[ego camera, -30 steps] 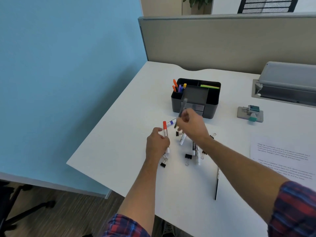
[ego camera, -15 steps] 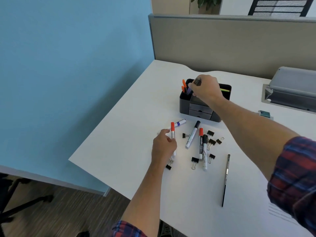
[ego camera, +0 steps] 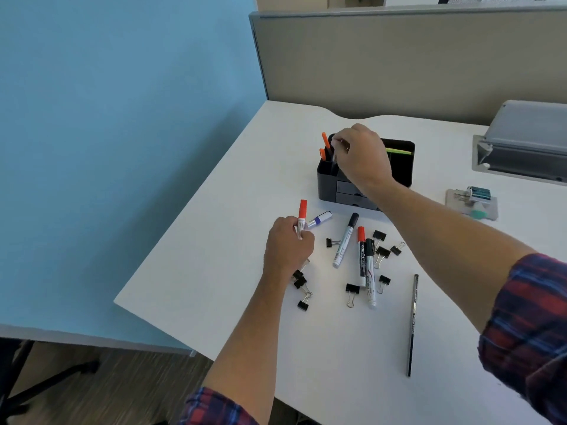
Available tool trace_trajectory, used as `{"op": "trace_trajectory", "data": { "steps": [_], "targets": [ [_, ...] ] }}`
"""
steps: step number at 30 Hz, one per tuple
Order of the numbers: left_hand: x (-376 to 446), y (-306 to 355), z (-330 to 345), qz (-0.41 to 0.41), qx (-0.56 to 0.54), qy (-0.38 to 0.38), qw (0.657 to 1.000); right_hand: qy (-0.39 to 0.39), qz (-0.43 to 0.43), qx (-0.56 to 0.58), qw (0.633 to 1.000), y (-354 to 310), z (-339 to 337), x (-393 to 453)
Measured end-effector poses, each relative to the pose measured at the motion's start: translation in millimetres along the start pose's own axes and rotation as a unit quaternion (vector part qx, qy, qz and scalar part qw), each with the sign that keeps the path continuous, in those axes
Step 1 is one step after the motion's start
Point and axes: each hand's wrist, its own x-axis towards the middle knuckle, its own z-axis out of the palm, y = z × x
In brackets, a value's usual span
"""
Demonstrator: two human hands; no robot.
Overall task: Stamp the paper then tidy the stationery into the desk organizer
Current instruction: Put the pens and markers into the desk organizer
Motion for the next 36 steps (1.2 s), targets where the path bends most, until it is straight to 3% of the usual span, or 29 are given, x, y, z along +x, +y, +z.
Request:
{"op": "trace_trajectory", "data": {
  "steps": [2,4,7,10,17,21,27,36],
  "targets": [
    [13,2,1,0.020,0.042,-0.005,0.999,0.036,-0.010,0.044,0.998,2,0,-17],
    [26,6,2,0.031,0.084,-0.023,0.996,0.025,-0.021,0.070,0.997,8,2,-36],
    [41,8,3,0.027,0.156,-0.041,0.986,-0.076,-0.002,0.091,0.993,20,7,-62],
    [48,8,6,0.023,0.211,-0.040,0.976,-0.171,0.040,0.040,0.984,33,15,-77],
    [43,-1,15,0.052,0.285,-0.069,0.955,-0.254,0.136,-0.074,0.955,46,35,-90],
    [40,-4,15,0.066,0.278,-0.060,0.956,-0.244,0.149,-0.051,0.957,51,30,-95],
    [29,0,7,0.103,0.219,-0.025,0.970,-0.145,0.191,-0.017,0.971,75,-2,-107],
    [4,12,-1,-0.014,0.071,-0.041,0.997,-0.107,0.280,-0.031,0.954,117,-27,-135]
  ]
}}
